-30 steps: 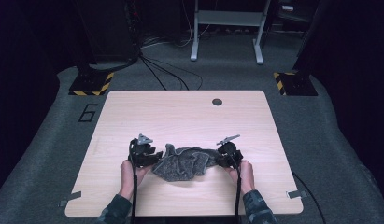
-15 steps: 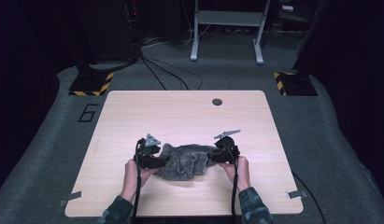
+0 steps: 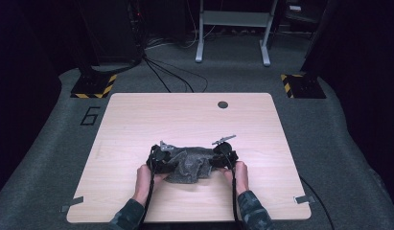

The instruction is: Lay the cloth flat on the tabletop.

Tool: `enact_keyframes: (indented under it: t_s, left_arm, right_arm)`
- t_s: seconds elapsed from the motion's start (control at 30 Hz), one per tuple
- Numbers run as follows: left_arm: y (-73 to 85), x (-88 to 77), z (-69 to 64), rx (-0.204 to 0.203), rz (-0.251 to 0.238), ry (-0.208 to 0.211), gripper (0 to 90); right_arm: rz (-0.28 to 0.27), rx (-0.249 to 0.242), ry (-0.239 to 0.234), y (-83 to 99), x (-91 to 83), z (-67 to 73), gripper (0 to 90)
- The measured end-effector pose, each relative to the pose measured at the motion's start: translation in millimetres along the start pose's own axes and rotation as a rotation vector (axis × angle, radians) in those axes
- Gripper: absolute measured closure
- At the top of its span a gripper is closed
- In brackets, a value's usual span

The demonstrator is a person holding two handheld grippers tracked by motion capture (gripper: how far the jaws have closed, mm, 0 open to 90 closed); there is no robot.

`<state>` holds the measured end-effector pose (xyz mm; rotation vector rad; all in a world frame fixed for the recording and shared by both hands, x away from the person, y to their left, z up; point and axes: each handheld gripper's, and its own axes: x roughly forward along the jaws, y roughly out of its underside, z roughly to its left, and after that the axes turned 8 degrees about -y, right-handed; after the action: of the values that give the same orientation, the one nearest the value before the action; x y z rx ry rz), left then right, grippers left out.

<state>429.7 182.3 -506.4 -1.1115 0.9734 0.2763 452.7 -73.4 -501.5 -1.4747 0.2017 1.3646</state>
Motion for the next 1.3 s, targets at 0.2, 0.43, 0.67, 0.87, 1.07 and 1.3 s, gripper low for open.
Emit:
enact_keyframes:
  t_s: [0.2,0.43,0.67,0.87,1.07,1.3]
  left_arm:
    - [2.3,3.9,8.3,-0.017,-0.033,-0.005,75.7]
    - [6.0,3.5,17.3,-0.039,-0.043,-0.003,76.7]
    - [7.6,4.5,22.0,-0.064,-0.055,-0.018,77.7]
    - [2.1,9.2,23.8,-0.081,-0.056,-0.030,76.5]
    - [5.7,6.5,25.2,-0.121,-0.053,0.004,75.7]
    - [18.1,-5.5,18.7,-0.118,-0.043,0.064,69.1]
  right_arm:
    - [-0.015,-0.022,0.018,-0.9,1.7,-3.4,82.2]
    - [-0.069,0.002,0.030,5.2,0.0,-10.4,83.1]
    - [-0.068,-0.018,0.091,-0.3,1.2,-16.8,83.6]
    - [-0.053,-0.032,0.142,-17.9,8.8,-27.2,83.6]
    - [-0.048,-0.012,0.102,-19.0,7.6,-32.6,83.7]
    - [-0.023,0.004,0.008,-0.1,-5.6,-27.2,78.3]
